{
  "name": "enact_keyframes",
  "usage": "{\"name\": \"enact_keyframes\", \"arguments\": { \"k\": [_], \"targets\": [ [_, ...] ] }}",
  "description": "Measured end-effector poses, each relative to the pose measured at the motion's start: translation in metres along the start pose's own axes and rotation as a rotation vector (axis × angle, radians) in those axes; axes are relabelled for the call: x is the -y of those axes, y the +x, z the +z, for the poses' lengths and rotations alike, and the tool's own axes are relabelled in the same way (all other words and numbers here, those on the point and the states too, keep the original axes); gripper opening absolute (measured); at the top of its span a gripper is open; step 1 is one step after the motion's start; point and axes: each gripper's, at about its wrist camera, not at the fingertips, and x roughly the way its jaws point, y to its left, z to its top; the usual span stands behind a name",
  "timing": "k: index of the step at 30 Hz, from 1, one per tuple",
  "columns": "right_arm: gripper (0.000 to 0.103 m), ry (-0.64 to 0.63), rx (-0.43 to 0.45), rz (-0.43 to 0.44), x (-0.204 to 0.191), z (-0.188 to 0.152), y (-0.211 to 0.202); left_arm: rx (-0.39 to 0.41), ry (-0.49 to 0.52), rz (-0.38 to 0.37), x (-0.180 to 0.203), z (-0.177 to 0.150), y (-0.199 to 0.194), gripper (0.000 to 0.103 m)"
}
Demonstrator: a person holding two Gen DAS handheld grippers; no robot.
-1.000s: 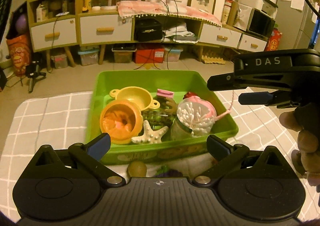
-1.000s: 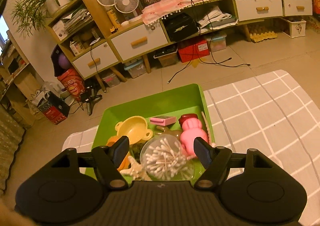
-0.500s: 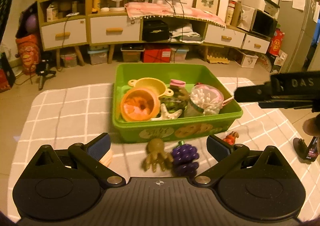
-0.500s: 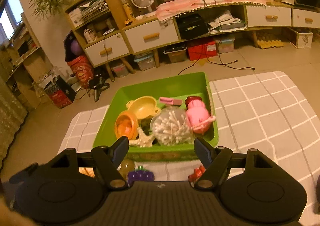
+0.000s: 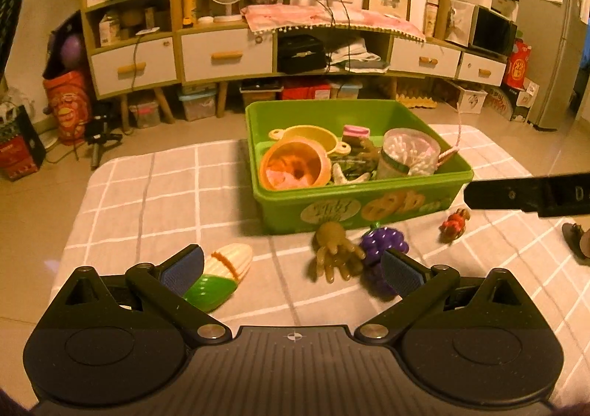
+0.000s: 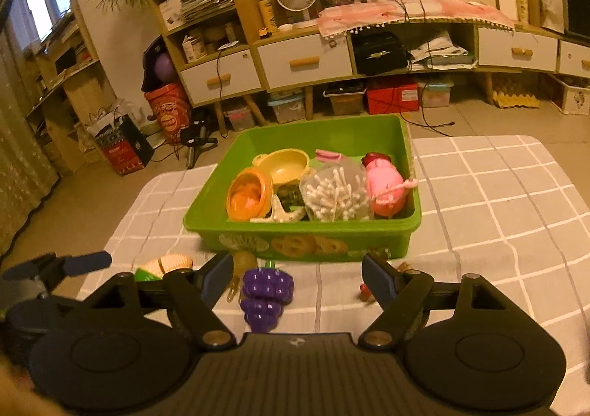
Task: Organize rigid objects
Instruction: 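Withdraw both tools from the bin back toward the remaining toys, then lower the left tool onto the corn while the right tool approaches the red figure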
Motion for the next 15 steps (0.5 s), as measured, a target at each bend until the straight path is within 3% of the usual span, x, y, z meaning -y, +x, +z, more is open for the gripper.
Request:
{"name": "enact_keyframes", "arguments": {
  "k": [15],
  "targets": [
    [0.058,-0.033,-0.034,0.002,0.013,-0.040,-0.003,-0.030,-0.040,0.024,-0.026,-0.038,-0.007,0.101]
  ]
}}
